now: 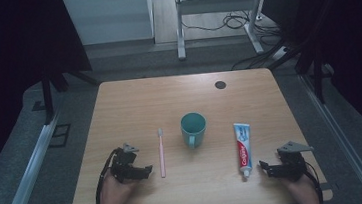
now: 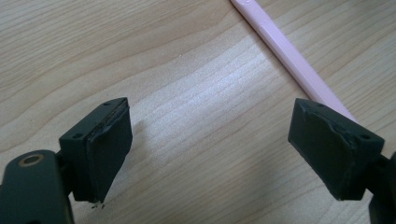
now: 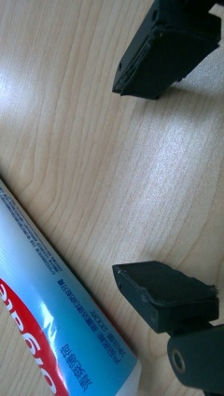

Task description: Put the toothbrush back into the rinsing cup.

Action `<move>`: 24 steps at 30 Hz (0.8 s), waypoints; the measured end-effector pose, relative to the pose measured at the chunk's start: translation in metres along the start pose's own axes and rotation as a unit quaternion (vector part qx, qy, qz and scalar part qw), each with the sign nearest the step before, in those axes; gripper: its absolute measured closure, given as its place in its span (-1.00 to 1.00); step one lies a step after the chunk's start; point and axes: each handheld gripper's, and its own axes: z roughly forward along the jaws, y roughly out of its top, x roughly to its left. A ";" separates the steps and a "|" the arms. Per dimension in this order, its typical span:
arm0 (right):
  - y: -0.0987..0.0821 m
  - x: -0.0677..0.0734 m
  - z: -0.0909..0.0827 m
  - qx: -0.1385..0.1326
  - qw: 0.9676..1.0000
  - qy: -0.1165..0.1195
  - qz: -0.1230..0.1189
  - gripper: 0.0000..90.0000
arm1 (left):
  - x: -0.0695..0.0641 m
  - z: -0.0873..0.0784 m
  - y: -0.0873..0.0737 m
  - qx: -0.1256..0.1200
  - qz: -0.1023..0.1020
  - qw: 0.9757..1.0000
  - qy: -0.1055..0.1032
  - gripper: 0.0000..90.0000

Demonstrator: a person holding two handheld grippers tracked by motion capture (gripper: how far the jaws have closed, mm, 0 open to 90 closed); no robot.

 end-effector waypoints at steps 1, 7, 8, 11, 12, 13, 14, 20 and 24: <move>0.000 0.000 0.000 0.000 1.000 0.000 0.000 -0.75 | 0.000 0.000 0.001 0.003 0.001 1.000 -0.002 -0.69; 0.000 0.000 0.000 0.000 1.000 0.000 0.000 -0.75 | 0.000 0.000 0.009 0.012 0.003 1.000 -0.009 -0.68; 0.000 0.000 0.000 0.000 1.000 0.000 0.000 -0.75 | 0.000 0.000 0.011 0.013 0.003 1.000 -0.010 -0.68; 0.000 0.000 0.000 0.000 1.000 0.000 0.000 -0.75 | 0.000 0.001 0.014 0.018 0.005 1.000 -0.011 -0.67; 0.000 0.000 0.000 0.000 1.000 0.000 0.000 -0.75 | -0.001 0.002 0.015 0.020 0.007 1.000 -0.012 -0.67; 0.000 0.000 0.000 0.000 1.000 0.000 0.000 -0.75 | -0.001 0.002 0.016 0.022 0.007 1.000 -0.013 -0.66; 0.000 0.000 0.000 0.000 1.000 0.000 0.000 -0.75 | -0.002 0.002 0.017 0.022 0.007 1.000 -0.012 -0.66; 0.000 0.000 0.000 0.000 1.000 0.000 0.000 -0.75 | -0.002 0.004 0.025 0.031 0.018 0.999 -0.016 -0.64; 0.000 0.000 0.000 0.000 1.000 0.000 0.000 -0.75 | -0.002 0.005 0.030 0.036 0.018 0.999 -0.016 -0.61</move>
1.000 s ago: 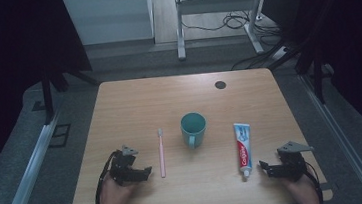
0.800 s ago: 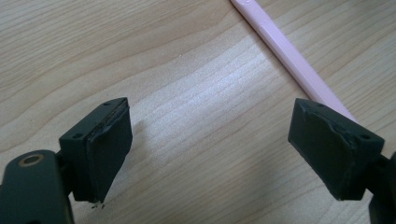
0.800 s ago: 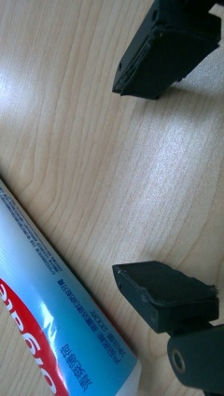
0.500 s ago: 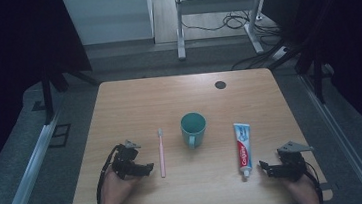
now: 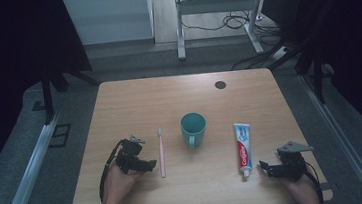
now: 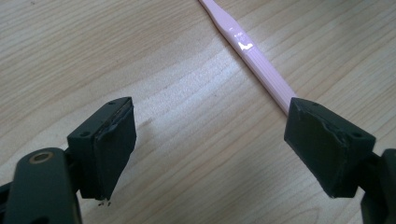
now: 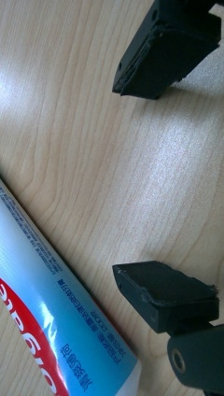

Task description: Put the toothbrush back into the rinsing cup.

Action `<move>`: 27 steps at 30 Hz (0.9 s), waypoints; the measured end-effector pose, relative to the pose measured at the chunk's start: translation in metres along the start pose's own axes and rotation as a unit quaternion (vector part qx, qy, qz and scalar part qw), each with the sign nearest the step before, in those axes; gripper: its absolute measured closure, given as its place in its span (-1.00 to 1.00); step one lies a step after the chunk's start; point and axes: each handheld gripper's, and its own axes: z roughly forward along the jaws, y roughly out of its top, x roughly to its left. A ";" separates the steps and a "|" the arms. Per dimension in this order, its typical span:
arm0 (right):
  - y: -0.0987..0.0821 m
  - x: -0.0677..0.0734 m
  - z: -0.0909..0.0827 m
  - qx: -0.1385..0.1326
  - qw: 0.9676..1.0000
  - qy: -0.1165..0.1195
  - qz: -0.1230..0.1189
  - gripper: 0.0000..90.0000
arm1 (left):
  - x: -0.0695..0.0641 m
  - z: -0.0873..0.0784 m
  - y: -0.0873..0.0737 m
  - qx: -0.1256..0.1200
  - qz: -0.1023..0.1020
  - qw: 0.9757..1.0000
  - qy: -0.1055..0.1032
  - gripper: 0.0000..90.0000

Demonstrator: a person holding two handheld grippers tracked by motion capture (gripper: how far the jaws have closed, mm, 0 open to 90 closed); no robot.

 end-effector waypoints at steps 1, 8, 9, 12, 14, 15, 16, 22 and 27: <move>0.000 0.000 0.000 0.000 1.000 0.000 0.000 -0.75 | 0.000 0.000 0.001 0.002 -0.002 1.000 0.000 -0.60; 0.000 0.000 0.000 0.000 1.000 0.000 0.000 -0.75 | -0.002 0.002 0.012 0.011 0.004 1.000 -0.003 -0.47; 0.000 0.000 0.000 0.000 1.000 0.000 0.000 -0.75 | -0.002 0.002 0.012 0.011 0.004 1.000 -0.003 -0.44; 0.000 0.000 0.000 0.000 1.000 0.000 0.000 -0.75 | -0.002 0.003 0.017 0.015 0.009 1.000 -0.006 -0.36; 0.000 0.000 0.000 0.000 1.000 0.000 0.000 -0.75 | -0.003 0.004 0.020 0.016 0.009 1.000 -0.010 -0.26; 0.000 0.000 0.000 0.000 1.000 0.000 0.000 -0.75 | -0.004 0.004 0.022 0.016 0.013 1.000 -0.011 -0.21; 0.000 0.000 0.000 0.000 1.000 0.000 0.000 -0.75 | -0.005 0.005 0.024 0.014 0.012 1.000 -0.013 -0.14; 0.000 0.000 0.000 0.000 1.000 0.000 0.000 -0.75 | -0.010 0.008 0.034 0.013 0.025 0.999 -0.026 0.24; 0.000 0.000 0.000 0.000 1.000 0.000 0.000 -0.75 | -0.017 0.012 0.041 0.014 0.041 0.998 -0.037 0.60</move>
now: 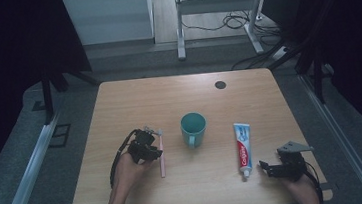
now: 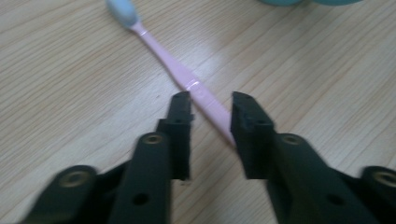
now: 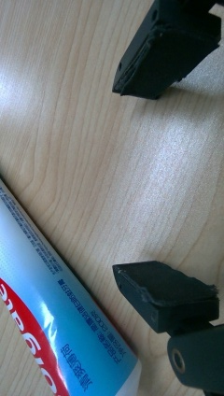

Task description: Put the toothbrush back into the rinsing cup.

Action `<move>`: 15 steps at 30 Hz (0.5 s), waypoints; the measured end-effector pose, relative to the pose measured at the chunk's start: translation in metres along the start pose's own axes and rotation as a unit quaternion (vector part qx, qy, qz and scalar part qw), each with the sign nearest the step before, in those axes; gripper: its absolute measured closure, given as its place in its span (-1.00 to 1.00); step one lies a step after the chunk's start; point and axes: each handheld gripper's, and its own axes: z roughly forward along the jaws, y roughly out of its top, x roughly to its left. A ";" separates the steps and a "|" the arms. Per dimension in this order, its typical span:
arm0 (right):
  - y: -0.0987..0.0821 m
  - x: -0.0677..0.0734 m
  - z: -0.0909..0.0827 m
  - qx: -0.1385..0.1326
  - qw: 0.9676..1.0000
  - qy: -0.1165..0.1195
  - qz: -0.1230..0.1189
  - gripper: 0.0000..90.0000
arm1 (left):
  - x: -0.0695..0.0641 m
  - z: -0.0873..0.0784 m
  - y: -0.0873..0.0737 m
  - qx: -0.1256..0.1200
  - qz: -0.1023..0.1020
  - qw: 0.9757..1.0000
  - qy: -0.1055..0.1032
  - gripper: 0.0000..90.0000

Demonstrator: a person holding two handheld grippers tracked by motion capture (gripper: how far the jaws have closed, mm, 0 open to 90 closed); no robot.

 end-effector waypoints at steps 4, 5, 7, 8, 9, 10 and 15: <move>0.000 0.000 0.000 0.000 1.000 0.000 0.000 -0.75 | -0.006 0.004 0.004 0.006 0.011 1.000 -0.011 0.88; 0.000 0.000 0.000 0.000 1.000 0.000 0.000 -0.75 | -0.007 0.006 0.005 0.009 0.013 1.000 -0.013 0.93; 0.000 0.000 0.000 0.000 1.000 0.000 0.000 -0.75 | -0.009 0.009 0.006 0.014 0.018 1.000 -0.017 0.98; 0.000 0.000 0.000 0.000 1.000 0.000 0.000 -0.75 | -0.011 0.011 0.006 0.018 0.021 0.999 -0.020 0.99; 0.000 0.000 0.000 0.000 1.000 0.000 0.000 -0.75 | -0.012 0.012 0.007 0.018 0.021 0.999 -0.022 0.99; 0.000 0.000 0.000 0.000 1.000 0.000 0.000 -0.75 | -0.013 0.014 0.006 0.020 0.021 0.999 -0.023 0.99; 0.000 0.000 0.000 0.000 1.000 0.000 0.000 -0.75 | -0.016 0.021 0.005 0.028 0.025 0.999 -0.028 0.99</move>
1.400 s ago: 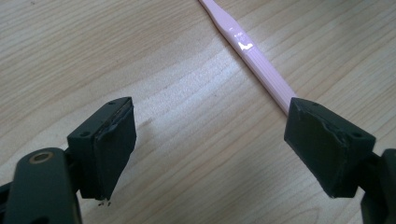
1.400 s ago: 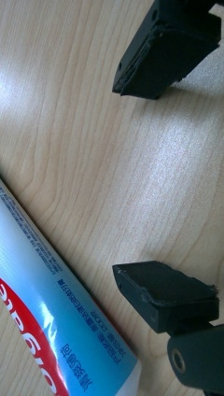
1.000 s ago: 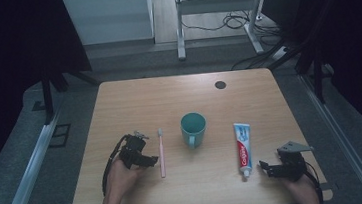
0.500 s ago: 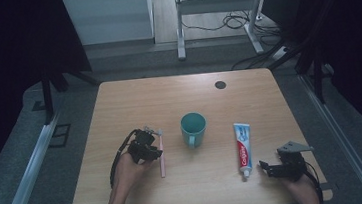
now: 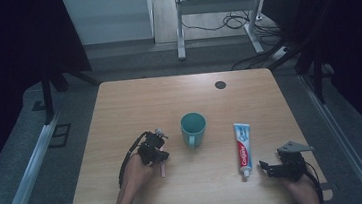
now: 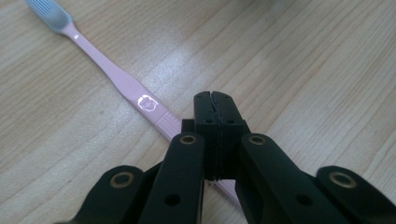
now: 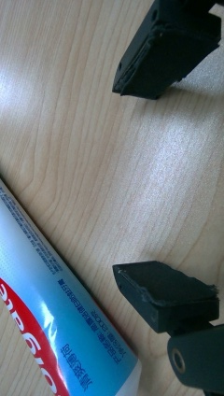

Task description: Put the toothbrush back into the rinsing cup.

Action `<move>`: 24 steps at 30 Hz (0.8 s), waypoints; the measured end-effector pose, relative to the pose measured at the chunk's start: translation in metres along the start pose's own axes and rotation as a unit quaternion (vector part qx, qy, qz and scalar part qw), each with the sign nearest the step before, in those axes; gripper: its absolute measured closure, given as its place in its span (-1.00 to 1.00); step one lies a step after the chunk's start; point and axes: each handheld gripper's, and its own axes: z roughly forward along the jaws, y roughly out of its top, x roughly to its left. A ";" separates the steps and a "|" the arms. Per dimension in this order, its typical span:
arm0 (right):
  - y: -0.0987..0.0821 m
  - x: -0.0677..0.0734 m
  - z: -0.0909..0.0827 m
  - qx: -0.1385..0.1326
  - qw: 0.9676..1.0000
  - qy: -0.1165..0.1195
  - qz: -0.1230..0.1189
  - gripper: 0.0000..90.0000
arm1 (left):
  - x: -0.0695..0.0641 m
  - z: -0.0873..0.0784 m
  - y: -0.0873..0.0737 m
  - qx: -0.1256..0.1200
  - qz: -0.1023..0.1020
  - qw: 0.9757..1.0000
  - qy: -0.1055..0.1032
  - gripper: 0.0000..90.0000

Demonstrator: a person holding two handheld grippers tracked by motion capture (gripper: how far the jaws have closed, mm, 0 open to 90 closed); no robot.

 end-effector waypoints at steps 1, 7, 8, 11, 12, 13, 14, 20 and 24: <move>0.000 0.000 0.000 0.000 1.000 0.000 0.000 -0.75 | 0.000 0.000 0.000 0.000 0.000 1.000 0.000 0.99; 0.000 0.000 0.000 0.000 1.000 0.000 0.000 -0.75 | 0.002 0.002 -0.004 0.002 -0.008 1.000 -0.003 0.99; 0.000 0.000 0.000 0.000 1.000 0.000 0.000 -0.75 | 0.002 0.001 -0.005 0.002 -0.008 1.000 -0.003 0.99; 0.000 0.000 0.000 0.000 1.000 0.000 0.000 -0.75 | 0.003 0.000 -0.007 0.002 -0.013 1.000 -0.004 0.99; 0.000 0.000 0.000 0.000 1.000 0.000 0.000 -0.75 | 0.004 0.000 -0.008 0.002 -0.013 1.000 -0.003 0.99; 0.000 0.000 0.000 0.000 1.000 0.000 0.000 -0.75 | 0.004 -0.001 -0.008 0.002 -0.012 1.000 -0.002 0.99; 0.000 0.000 0.000 0.000 1.000 0.000 0.000 -0.75 | 0.005 -0.001 -0.009 0.002 -0.013 1.000 -0.002 0.99; 0.000 0.000 0.000 0.000 1.000 0.000 0.000 -0.75 | 0.008 -0.004 -0.012 0.004 -0.021 1.000 0.002 0.99; 0.000 0.000 0.000 0.000 1.000 0.000 0.000 -0.75 | 0.011 -0.006 -0.015 0.006 -0.025 1.000 0.003 0.99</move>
